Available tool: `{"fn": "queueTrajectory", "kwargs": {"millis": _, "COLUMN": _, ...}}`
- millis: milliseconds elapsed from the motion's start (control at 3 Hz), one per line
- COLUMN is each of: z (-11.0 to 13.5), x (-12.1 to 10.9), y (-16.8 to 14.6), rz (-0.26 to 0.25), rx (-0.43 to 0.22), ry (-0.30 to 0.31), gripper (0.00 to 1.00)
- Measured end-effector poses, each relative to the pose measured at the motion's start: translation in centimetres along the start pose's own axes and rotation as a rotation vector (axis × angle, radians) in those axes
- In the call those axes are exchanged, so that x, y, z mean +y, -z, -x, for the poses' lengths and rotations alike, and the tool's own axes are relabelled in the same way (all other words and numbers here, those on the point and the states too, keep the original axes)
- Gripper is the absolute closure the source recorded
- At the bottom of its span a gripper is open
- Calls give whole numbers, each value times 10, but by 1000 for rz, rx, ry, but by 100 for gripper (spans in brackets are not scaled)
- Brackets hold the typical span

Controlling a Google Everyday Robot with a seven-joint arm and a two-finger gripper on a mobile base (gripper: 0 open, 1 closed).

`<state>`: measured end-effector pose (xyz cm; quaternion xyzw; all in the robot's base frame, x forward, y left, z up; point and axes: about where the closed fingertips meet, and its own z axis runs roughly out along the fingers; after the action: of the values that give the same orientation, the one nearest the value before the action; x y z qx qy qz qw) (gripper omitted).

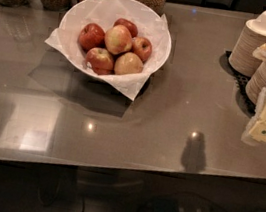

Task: Pick apple from white bowl

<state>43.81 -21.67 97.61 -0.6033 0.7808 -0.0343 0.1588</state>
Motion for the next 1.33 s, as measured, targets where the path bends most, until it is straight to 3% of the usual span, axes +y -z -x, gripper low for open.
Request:
{"fn": "queueTrajectory", "kwargs": {"millis": 333, "z": 0, "x": 0, "y": 0, "rz": 0, "rx": 0, "ry": 0, "gripper": 0}}
{"fn": "queueTrajectory", "kwargs": {"millis": 1333, "z": 65, "x": -42, "y": -46, "rz": -56, "rx": -253, "ry": -80, "gripper": 0}}
